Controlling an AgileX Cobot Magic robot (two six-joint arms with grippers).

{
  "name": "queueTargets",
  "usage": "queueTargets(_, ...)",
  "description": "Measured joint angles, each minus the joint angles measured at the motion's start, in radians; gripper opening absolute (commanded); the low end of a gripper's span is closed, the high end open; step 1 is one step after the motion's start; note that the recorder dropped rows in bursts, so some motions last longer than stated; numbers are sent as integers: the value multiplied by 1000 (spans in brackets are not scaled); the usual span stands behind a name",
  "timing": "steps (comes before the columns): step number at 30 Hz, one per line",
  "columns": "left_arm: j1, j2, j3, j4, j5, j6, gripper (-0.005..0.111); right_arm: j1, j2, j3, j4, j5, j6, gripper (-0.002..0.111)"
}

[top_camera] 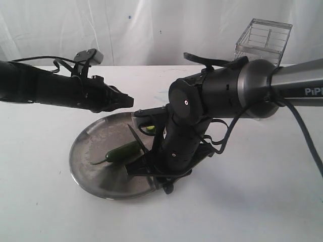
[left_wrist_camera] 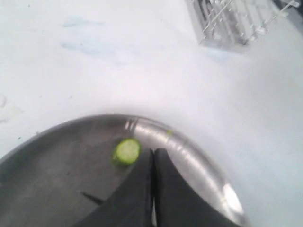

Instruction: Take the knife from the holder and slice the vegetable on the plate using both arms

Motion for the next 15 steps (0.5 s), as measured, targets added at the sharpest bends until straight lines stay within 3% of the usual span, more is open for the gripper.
queueTargets(3,0,19,0,-87,31,39,0,0,0,0,0,0,0,0)
queueTargets(15,0,104,0,-181,56,127,0,0,0,0,0,2,0,0)
